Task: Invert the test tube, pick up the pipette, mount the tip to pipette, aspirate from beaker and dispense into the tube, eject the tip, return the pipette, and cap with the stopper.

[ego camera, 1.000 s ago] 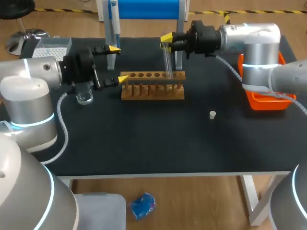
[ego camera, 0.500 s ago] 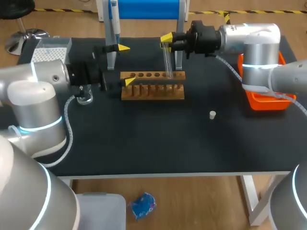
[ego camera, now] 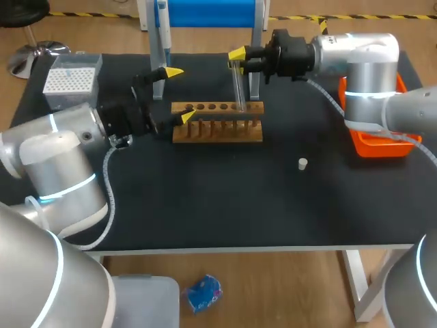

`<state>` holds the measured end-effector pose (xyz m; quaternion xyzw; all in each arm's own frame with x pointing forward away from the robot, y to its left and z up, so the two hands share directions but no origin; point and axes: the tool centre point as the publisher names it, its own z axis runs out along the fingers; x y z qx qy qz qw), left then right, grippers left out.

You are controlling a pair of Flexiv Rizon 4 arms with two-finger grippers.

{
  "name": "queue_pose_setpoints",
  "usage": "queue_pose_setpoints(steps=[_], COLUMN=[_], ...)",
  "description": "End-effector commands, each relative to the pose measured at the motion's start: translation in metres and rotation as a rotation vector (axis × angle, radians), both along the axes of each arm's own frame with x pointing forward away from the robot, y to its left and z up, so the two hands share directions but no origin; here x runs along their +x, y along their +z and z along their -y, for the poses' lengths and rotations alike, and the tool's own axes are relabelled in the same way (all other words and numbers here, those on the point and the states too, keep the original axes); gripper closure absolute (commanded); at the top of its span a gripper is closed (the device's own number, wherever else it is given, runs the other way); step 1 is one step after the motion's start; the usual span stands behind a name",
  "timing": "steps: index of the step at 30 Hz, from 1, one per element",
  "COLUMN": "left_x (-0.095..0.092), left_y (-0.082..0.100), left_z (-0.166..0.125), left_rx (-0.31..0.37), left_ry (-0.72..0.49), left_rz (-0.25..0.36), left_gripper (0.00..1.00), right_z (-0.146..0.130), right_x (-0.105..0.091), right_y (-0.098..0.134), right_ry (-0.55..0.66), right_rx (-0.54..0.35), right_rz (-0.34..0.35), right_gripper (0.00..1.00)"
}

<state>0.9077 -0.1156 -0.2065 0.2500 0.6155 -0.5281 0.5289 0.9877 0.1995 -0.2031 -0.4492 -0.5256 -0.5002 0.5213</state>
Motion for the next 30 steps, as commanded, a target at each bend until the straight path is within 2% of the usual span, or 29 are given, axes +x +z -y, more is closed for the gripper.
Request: queue_pose_setpoints(steps=[1,4,6,8,12,14,16,18,30], left_x=[0.006,0.010,0.013,0.016,0.020,0.022,0.024,0.024,0.017], left_y=[0.004,0.008,0.008,0.010,0.012,0.013,0.014,0.014,-0.001], left_z=[0.005,0.008,0.010,0.011,0.016,0.018,0.020,0.023,0.047], left_rx=[-0.013,0.126,0.218,0.242,0.335,0.322,0.358,0.366,0.321], left_ry=[-0.015,-0.076,-0.099,-0.120,-0.168,-0.178,-0.206,-0.223,-0.178], left_rz=[0.256,0.359,0.396,0.426,0.445,0.448,0.464,0.477,0.409], left_gripper=[0.00,0.00,0.00,0.00,0.00,0.00,0.00,0.00,0.00], right_z=[0.001,0.001,0.001,0.001,0.001,0.001,0.001,0.001,0.001], right_x=[0.000,0.000,0.000,0.000,0.000,0.000,0.000,0.000,0.000], right_y=[0.001,0.001,0.001,0.001,0.001,0.001,0.001,0.001,0.001], right_ry=[0.001,0.001,0.001,0.001,0.001,0.001,0.001,0.001,0.001], right_rx=[-0.004,-0.004,-0.004,-0.004,-0.004,-0.004,-0.004,-0.004,-0.004], right_rz=[0.001,0.001,0.001,0.001,0.001,0.001,0.001,0.001,0.001], right_gripper=[1.00,1.00,1.00,1.00,1.00,1.00,1.00,1.00,1.00])
